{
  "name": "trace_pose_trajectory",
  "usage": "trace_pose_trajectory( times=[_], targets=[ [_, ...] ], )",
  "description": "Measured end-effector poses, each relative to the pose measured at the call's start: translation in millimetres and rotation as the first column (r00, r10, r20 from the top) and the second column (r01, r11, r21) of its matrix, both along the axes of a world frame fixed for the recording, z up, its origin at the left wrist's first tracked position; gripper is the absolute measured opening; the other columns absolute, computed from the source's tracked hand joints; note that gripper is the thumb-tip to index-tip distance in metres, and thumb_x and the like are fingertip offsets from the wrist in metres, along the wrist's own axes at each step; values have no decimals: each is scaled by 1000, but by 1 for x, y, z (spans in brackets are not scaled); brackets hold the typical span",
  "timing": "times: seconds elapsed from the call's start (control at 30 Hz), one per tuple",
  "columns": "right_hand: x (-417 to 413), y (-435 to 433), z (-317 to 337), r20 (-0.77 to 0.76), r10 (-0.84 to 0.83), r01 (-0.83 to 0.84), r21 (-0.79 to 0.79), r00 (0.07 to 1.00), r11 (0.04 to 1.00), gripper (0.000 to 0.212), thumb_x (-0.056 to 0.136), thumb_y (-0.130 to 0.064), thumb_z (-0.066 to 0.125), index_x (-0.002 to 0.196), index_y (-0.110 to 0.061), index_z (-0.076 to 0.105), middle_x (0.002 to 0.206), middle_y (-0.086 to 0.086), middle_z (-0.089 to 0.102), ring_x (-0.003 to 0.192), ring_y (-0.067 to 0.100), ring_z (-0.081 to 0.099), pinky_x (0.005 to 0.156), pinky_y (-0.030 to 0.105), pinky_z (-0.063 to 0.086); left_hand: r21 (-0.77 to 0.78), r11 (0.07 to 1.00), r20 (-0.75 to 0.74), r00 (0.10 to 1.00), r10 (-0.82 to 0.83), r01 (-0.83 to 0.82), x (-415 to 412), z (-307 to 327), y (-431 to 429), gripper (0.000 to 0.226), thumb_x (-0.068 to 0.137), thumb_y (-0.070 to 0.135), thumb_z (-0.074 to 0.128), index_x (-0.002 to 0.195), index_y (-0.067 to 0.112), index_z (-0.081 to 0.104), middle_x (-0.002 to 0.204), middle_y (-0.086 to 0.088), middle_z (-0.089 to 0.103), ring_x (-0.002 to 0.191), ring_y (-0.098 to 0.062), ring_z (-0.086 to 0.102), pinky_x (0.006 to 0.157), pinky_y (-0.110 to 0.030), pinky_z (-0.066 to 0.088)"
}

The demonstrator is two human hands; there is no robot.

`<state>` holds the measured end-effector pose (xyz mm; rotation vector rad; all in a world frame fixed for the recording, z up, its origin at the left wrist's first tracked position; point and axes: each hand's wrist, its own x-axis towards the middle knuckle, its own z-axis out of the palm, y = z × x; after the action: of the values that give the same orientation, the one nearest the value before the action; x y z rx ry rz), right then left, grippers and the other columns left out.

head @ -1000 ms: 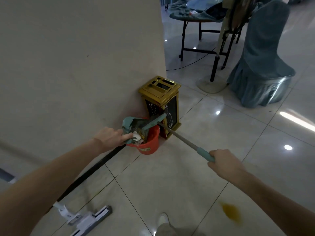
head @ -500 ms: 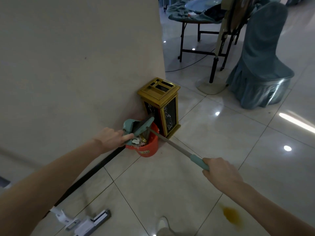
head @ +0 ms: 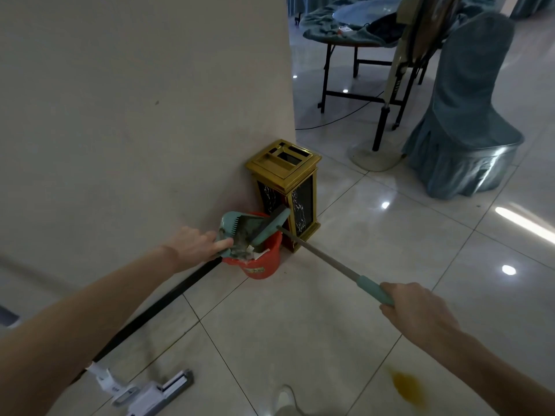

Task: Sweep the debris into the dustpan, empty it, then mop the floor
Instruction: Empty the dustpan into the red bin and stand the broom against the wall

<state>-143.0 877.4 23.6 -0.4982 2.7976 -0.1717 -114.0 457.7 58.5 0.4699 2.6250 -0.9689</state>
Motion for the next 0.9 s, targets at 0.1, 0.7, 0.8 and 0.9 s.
trace_pose_trajectory(
  times=[0.1,0.7,0.8,0.9],
  targets=[
    [0,-8,-3,42,-28,31,-72,999,997,9,90,-28,53,95,-24,60,66,-8,52,57,10,55,45,21,34,13,1000,0,1000,13,-13,1,1,-2,43,102,40,26,137,32,2,107,-6,51,81,-25,62,70,-37,54],
    [5,4,-11,14,-29,28,15,999,999,16,91,-29,52,103,-24,61,71,-7,57,62,12,60,50,22,41,-31,999,-23,1000,-8,8,12,17,5,43,102,37,21,143,26,19,109,-6,53,87,-26,63,70,-34,49],
    [7,13,-4,28,-45,47,-58,999,997,14,89,-31,55,100,-27,63,67,-9,57,57,8,57,49,21,39,-43,999,-21,1000,-13,12,8,16,6,44,103,36,21,145,26,16,109,-6,53,87,-26,63,67,-34,46],
    [9,4,-3,52,-41,47,-111,998,993,14,89,-31,56,99,-26,64,68,-8,58,57,9,57,49,22,41,-47,999,-24,1000,-7,6,5,14,2,44,103,36,20,145,27,14,110,-6,52,85,-25,63,67,-34,47]
  ],
)
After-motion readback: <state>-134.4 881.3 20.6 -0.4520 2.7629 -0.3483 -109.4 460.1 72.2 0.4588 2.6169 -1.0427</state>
